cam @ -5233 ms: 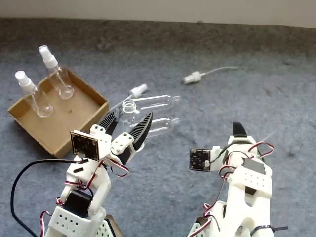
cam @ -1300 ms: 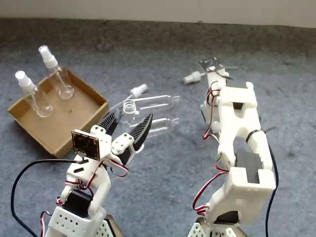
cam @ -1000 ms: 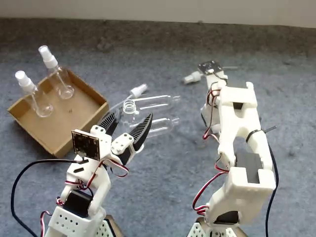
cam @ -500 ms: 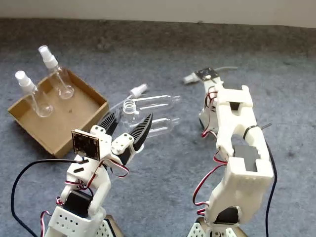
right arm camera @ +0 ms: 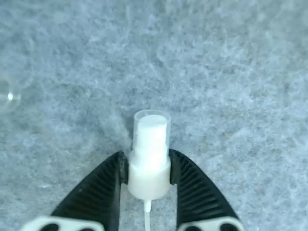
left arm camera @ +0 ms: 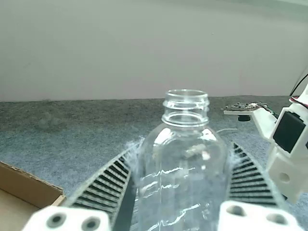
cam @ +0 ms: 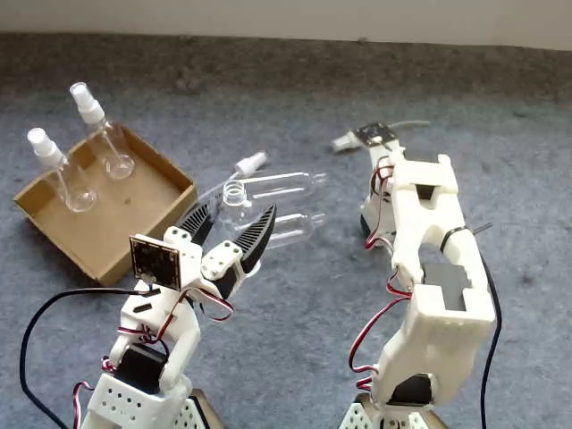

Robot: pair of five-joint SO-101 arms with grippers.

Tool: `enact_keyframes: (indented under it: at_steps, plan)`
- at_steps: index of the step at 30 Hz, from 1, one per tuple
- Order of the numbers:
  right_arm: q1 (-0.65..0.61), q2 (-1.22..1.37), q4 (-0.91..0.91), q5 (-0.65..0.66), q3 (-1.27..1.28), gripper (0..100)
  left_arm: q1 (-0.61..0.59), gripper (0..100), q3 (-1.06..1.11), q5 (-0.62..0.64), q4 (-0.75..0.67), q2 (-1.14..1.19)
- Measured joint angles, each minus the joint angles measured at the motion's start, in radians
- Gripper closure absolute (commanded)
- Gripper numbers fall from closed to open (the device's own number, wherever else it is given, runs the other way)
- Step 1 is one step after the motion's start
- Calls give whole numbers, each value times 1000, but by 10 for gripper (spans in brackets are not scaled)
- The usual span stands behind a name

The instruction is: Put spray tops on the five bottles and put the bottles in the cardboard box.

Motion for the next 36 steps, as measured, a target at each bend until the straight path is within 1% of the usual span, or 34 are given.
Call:
enact_keyframes:
  at_steps: [4, 7, 11, 15, 20, 23, 28, 33, 36]
  plan:
    - [0, -117, 40, -23, 0, 993, 0, 851, 0, 0, 0, 0]
    - [0, -244, 52, -118, 0, 993, 3, 849, 0, 0, 0, 0]
    - [-3, -422, 63, -252, 0, 992, 69, 849, 0, 0, 49, 0]
    - [-43, -577, 63, -342, 0, 992, 114, 849, 0, 0, 72, 0]
    - [-78, -744, 63, -359, 0, 992, 161, 849, 0, 0, 84, 0]
    - [-80, -830, 63, -361, 0, 992, 212, 849, 0, 0, 115, 0]
    - [-126, -967, 63, -367, 0, 992, 285, 850, 0, 0, 137, 0]
    - [-210, -1094, 64, -482, 0, 992, 290, 851, 0, 0, 137, 0]
    - [-255, -1166, 64, -512, 0, 992, 292, 852, 0, 0, 137, 0]
